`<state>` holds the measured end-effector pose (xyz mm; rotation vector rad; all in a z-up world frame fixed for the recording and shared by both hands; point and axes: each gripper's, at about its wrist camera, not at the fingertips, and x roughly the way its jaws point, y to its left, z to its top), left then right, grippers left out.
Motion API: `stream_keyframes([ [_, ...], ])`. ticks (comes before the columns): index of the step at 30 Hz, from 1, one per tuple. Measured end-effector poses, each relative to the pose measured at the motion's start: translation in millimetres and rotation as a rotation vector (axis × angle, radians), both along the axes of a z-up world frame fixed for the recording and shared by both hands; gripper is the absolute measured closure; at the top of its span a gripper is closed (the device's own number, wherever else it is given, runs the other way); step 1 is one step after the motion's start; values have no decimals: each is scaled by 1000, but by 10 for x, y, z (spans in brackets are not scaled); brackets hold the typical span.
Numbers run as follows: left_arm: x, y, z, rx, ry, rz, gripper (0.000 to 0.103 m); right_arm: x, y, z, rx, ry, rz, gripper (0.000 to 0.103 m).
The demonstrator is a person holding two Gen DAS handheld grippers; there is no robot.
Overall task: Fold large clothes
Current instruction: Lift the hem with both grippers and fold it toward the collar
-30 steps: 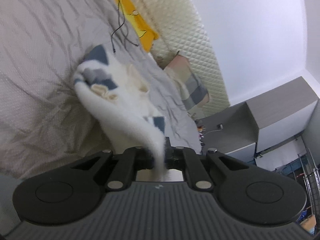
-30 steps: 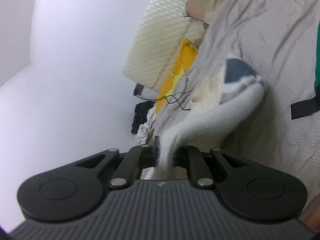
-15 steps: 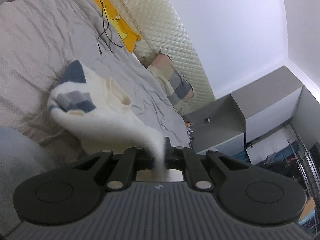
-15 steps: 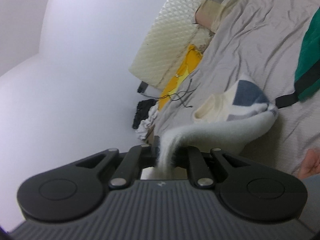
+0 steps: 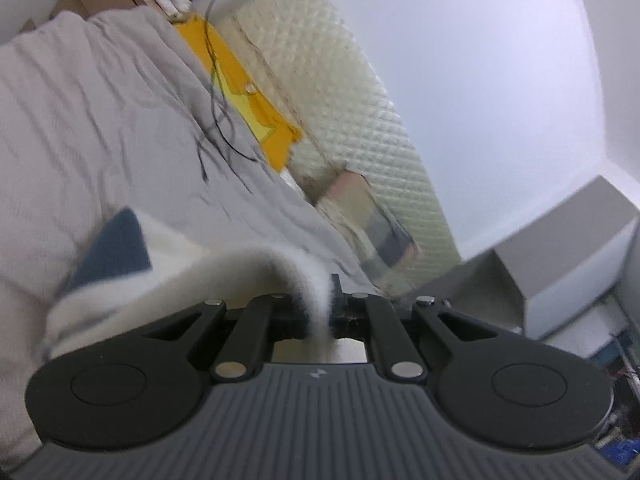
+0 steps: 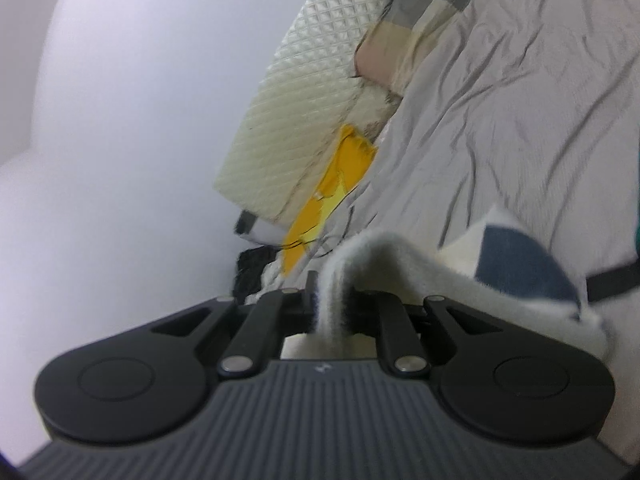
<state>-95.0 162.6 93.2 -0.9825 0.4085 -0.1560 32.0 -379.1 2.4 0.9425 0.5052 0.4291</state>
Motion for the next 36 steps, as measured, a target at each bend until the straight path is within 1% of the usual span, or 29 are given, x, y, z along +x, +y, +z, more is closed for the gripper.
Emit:
stream_keyframes([
  [2, 212, 32, -55, 2, -1, 21, 95, 166, 94, -2, -41, -13, -3, 89],
  [4, 455, 68, -145, 9, 9, 46, 95, 336, 112, -54, -42, -11, -13, 89],
  [5, 595, 79, -208, 0, 16, 55, 95, 437, 116, -99, -32, -2, -17, 89],
  [7, 851, 99, -340, -11, 27, 67, 95, 654, 133, -215, -26, 26, -34, 89],
  [10, 1227, 117, -537, 11, 44, 81, 95, 929, 167, -389, -37, 53, -55, 89],
  [15, 1721, 216, -960, 28, 46, 69, 94, 1326, 156, -827, -13, 66, -53, 89],
  [16, 1812, 244, -1067, 39, 58, 70, 94, 1405, 159, -926, -11, 72, -46, 89],
  [18, 1965, 308, -1282, 28, 85, 70, 94, 1567, 166, -1139, -18, 92, -30, 89],
  [20, 2147, 374, -1471, 13, 118, 67, 94, 1729, 173, -1328, -23, 142, -24, 89],
  [22, 2343, 424, -1640, 18, 150, 64, 94, 1888, 174, -1505, -18, 182, -27, 89],
  [24, 2500, 450, -1794, 38, 190, 65, 94, 2030, 233, -1648, -46, 202, -28, 89],
  [26, 2648, 477, -1948, 77, 226, 59, 94, 2122, 324, -1761, -95, 227, -27, 90],
  [27, 2704, 485, -2018, 80, 240, 59, 94, 2146, 348, -1814, -95, 236, -34, 90],
  [29, 2810, 511, -2165, 64, 263, 56, 94, 2166, 344, -1903, -62, 247, -48, 91],
  [31, 2869, 493, -2214, 76, 268, 51, 94, 2174, 336, -1946, -65, 243, -49, 91],
  [34, 2880, 418, -2158, 121, 254, 40, 93, 2147, 333, -1919, -72, 234, -47, 91],
  [35, 2875, 395, -2136, 128, 250, 32, 89, 2162, 355, -1890, -82, 230, -46, 90],
  [36, 2872, 378, -2110, 130, 245, 27, 79, 2136, 362, -1866, -91, 225, -43, 85],
])
